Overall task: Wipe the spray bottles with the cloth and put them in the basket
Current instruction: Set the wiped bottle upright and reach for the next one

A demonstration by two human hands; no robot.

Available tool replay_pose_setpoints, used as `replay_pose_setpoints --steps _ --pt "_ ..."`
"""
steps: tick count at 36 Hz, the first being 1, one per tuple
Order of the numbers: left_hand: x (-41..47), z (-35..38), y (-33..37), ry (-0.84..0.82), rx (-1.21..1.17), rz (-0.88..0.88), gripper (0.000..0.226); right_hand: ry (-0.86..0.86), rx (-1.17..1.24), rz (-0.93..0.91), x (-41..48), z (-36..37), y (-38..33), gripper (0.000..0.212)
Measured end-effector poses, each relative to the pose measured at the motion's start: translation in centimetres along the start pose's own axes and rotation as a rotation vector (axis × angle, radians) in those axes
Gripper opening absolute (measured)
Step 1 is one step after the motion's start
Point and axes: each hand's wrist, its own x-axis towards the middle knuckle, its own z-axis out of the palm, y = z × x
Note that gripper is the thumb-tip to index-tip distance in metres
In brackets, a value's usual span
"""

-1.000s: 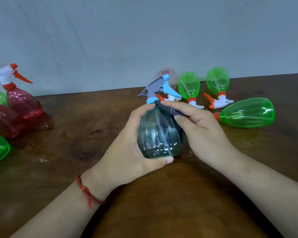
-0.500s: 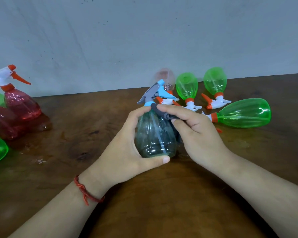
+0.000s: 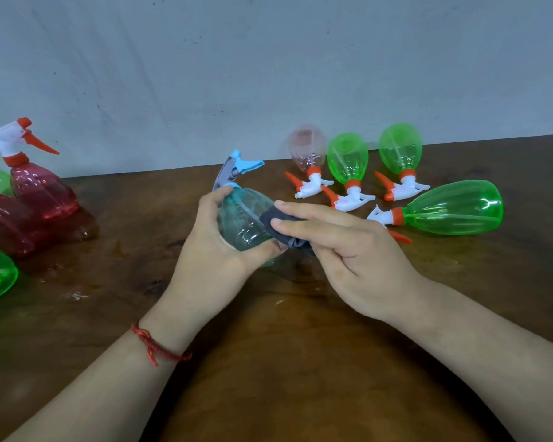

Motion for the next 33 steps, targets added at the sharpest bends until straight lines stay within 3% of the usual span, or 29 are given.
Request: replay_pose_setpoints --steps 8,18,22,27,33 --pt "-1.0 0.4 0.4 -0.096 -0.081 0.057 0.102 0.125 0.180 0.177 0.3 0.3 -0.1 0.053" --pt "-2.2 1.2 0.8 -0.206 -0.124 0.190 0.106 0.214 0.692 0.421 1.4 -0.4 -0.4 0.052" --pt "-1.8 0.8 0.7 -0.293 -0.180 0.164 0.102 0.247 0.882 0.447 1.4 -0.4 0.3 0.048" --pt "-1.1 0.2 0.0 -0.418 -0.020 0.112 0.105 0.231 0.750 0.504 0.8 0.1 1.1 0.047" --pt "-1.2 0.4 0.2 -0.383 0.109 0.161 0.113 0.162 0.519 0.402 0.7 0.2 0.6 0.052"
